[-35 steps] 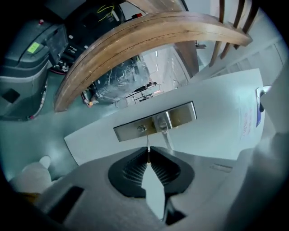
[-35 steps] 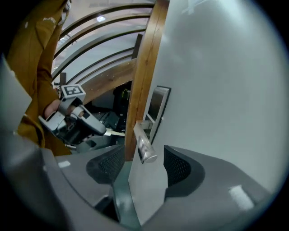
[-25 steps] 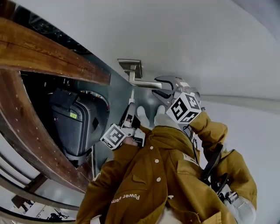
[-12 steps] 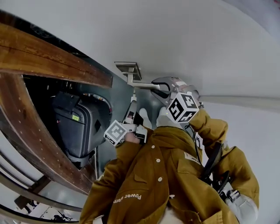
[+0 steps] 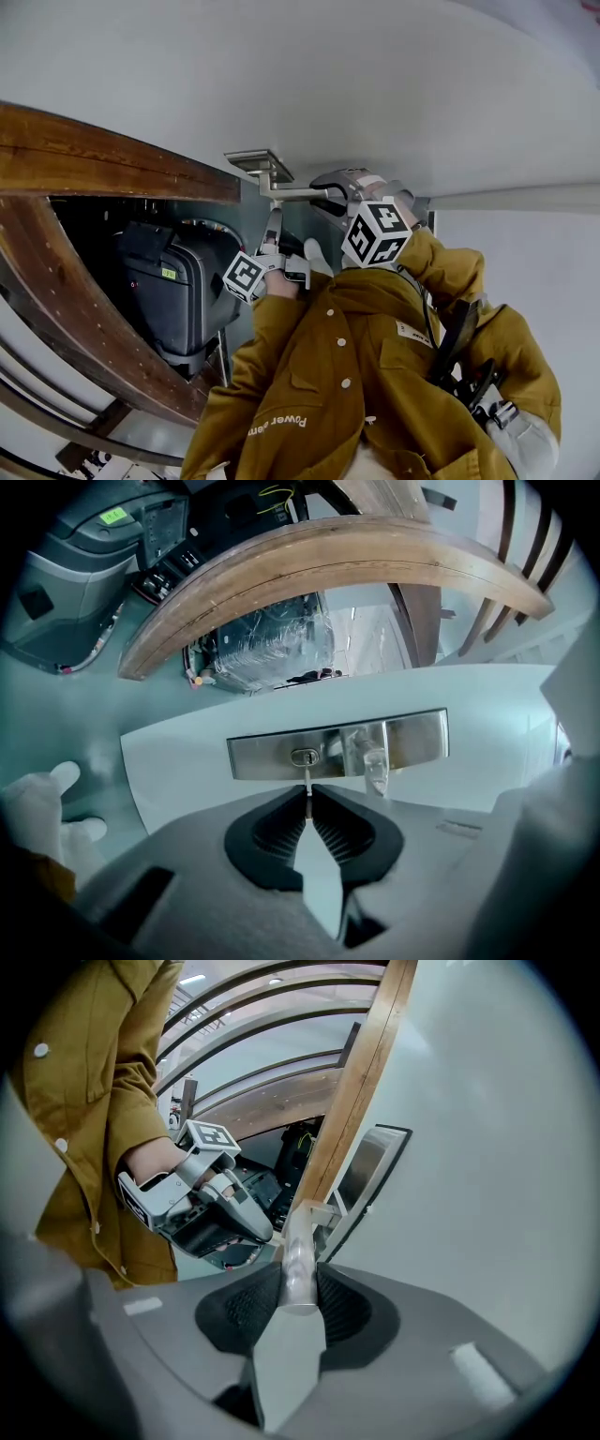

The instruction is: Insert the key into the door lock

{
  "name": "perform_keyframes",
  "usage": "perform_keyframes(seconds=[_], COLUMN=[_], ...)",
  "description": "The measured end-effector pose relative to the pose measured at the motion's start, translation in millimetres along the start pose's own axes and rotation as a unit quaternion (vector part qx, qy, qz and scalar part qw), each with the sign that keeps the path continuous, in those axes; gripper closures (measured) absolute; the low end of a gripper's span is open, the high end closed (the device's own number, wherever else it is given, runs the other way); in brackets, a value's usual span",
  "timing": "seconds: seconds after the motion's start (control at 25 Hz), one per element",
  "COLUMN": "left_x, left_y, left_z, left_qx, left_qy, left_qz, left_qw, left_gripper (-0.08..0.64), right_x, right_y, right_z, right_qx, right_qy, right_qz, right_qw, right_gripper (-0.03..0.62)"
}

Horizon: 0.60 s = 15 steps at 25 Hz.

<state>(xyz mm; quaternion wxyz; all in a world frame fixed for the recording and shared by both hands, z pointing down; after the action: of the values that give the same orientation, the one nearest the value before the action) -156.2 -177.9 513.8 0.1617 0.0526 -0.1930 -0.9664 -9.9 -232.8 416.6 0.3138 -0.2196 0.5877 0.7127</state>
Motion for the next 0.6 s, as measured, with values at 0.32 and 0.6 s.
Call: perform_keyframes(seconds=[0.32, 0.6], left_x=[2, 9], left_y=[10, 20], left_z=[-4, 12], left_qx=[-0.012, -0.091], left_qy=[-0.017, -0.074], left_qz=[-0.001, 0.007], left_qw=[0.9998, 0.9931], left_gripper=[0.532, 0.529], right_x=[-1, 0], right_y=[-1, 0], right_z=[-1, -2], right_qx=[0.004, 0.001], right_qy=[0.001, 0.006], right_qz=[-0.002, 0.003], right_qw=[1.0, 1.0], right_gripper=[0.469, 0.469])
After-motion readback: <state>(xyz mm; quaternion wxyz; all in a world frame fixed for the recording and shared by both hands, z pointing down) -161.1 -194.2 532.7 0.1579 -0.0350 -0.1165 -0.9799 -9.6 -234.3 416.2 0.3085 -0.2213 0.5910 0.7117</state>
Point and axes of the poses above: the fingertips, and each gripper's own axes: y forward along the fingers, z to its left, x out of its top, the point moved 7 cm from there along -y, backward along the fingers, and after that the axes turned 12 degrees about x, right-handed, at the moved point
